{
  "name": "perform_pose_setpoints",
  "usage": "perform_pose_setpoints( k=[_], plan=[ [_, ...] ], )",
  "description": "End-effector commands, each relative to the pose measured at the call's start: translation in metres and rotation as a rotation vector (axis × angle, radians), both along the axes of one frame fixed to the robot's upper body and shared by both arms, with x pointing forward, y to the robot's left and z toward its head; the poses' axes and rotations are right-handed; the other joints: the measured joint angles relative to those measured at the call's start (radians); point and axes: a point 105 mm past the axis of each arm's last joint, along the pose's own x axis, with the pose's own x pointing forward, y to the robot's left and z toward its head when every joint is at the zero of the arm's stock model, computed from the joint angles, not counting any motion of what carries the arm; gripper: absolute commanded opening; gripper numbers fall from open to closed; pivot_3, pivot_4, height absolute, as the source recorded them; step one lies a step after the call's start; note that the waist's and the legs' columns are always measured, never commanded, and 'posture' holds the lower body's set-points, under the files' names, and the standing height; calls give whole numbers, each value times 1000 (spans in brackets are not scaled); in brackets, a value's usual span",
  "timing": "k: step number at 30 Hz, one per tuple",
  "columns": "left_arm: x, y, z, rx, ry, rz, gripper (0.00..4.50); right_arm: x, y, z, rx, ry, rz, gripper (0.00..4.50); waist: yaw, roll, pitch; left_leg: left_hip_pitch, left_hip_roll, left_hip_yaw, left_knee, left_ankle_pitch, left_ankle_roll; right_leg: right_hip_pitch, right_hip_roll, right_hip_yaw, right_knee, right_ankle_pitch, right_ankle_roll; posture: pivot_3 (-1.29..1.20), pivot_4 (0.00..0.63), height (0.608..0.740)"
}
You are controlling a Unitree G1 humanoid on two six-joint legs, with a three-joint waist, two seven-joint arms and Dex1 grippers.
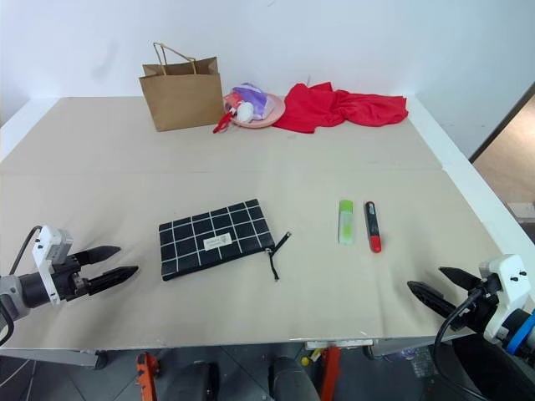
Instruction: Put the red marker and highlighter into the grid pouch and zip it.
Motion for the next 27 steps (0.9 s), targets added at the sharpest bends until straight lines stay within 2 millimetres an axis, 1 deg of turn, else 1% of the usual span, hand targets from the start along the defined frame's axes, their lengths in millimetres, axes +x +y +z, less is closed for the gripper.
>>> perform_pose_setpoints(
  k=[1, 10, 13, 14, 16, 17, 18, 19, 20, 22, 23, 25, 26, 27],
  plan=[
    [5, 2, 8, 3, -40, 11, 4461, 4, -1, 16, -39, -49, 16, 4500, 0, 0, 0, 0, 0, 0, 0, 0, 0, 0, 0, 0, 0, 0, 0, 0, 150, 740],
    [12, 1, 14, -46, -55, -7, 4461, 8, 2, 15, -34, -58, 25, 4500, 0, 0, 0, 0, 0, 0, 1, 0, 0, 0, 0, 0, 0, 0, 0, 0, 150, 740],
    [14, 0, 16, -75, -50, -28, 4461, 12, 3, 19, -31, -78, 29, 4500, 0, 0, 0, 0, 0, 0, 1, 0, 0, 0, 0, 0, 0, 0, 0, 0, 150, 740],
    [16, 0, 19, -93, -60, -29, 4493, 14, 4, 22, -25, -95, 33, 4243, 0, 0, 0, 0, 0, 0, 1, 0, 0, 0, 0, 0, 0, 0, 0, 0, 150, 740],
    [24, 1, 24, -122, -84, -6, 4500, 18, 5, 28, -8, -122, 37, 3902, 0, 0, 0, 0, 0, 0, 1, 0, 0, 0, 0, 0, 1, 1, 1, 0, 150, 740],
    [27, 1, 27, -119, -113, -12, 4500, 20, 10, 33, 6, -136, 58, 3264, 0, 0, 0, 0, 0, 0, 1, 0, 0, 1, 0, 0, 1, 1, 1, 0, 150, 740],
    [29, -1, 27, -85, -147, -29, 4500, 22, 14, 36, 13, -147, 81, 2896, 1, 0, 0, 0, 0, 0, 2, 0, 0, 1, 1, 0, 1, 1, 1, 0, 150, 740],
    [28, -3, 23, -17, -184, -62, 4500, 25, 20, 40, 22, -155, 108, 2682, 1, 0, 0, 0, 0, 0, 2, 0, 0, 1, 1, 0, 1, 2, 1, 0, 150, 740],
    [25, -6, 17, 49, -208, -108, 4500, 26, 25, 44, 32, -163, 135, 2067, 0, 0, 0, 0, 0, 0, 2, 0, 0, 1, 1, 0, 1, 1, 1, 0, 150, 740],
    [19, -10, 8, 131, -234, -174, 4500, 29, 33, 48, 41, -171, 173, 1874, -1, 0, -1, 0, 0, 0, 1, 0, 0, 1, 1, 1, 1, 1, 1, 0, 150, 740],
    [18, -11, 7, 157, -253, -197, 4500, 30, 39, 50, 45, -175, 198, 1347, -2, 0, -1, 0, -1, 1, 1, 0, 0, 0, 1, 2, 1, 1, 1, 0, 150, 740],
    [18, -16, 7, 210, -308, -245, 4500, 36, 55, 54, 60, -184, 270, 502, -1, 0, -1, 0, 0, 1, 1, 0, 0, 0, 1, 2, 1, 1, 1, 0, 150, 740],
    [19, -20, 8, 243, -341, -278, 4500, 40, 69, 56, 79, -193, 325, 401, -1, 0, -1, 0, 0, 0, 2, 0, 0, 0, 1, 2, 1, 1, 1, 0, 150, 740],
    [19, -25, 9, 283, -370, -320, 4500, 45, 83, 57, 83, -198, 375, 51, -1, 0, -1, 0, 0, 1, 2, 0, 0, 1, 1, 2, 1, 2, 1, 0, 150, 740]
  ],
)
